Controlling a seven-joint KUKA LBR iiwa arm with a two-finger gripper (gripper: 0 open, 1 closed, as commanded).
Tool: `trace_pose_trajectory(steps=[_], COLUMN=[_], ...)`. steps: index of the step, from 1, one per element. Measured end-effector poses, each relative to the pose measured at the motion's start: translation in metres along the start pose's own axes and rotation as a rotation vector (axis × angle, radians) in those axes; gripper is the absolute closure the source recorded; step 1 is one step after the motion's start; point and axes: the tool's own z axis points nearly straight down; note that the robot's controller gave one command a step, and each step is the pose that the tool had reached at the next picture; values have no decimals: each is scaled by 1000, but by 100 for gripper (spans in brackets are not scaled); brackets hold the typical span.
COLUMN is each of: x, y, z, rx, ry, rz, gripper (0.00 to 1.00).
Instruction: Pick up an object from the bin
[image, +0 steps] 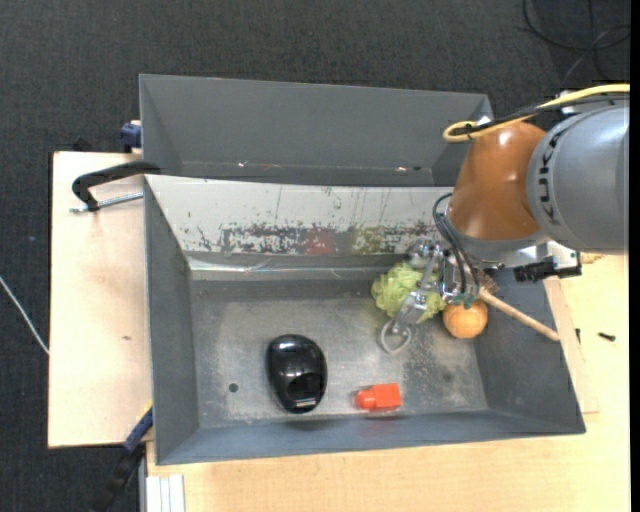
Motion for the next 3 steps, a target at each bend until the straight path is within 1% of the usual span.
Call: trace_pose_trajectory(steps=[1,2,3], x=[-13,-13,-16], y=[-5,-5,-3], z=[8,8,-90], rx=[-8,-8,-1], ry=[-10,-10,-2], rz=[7,7,5], gripper=[100,100,100])
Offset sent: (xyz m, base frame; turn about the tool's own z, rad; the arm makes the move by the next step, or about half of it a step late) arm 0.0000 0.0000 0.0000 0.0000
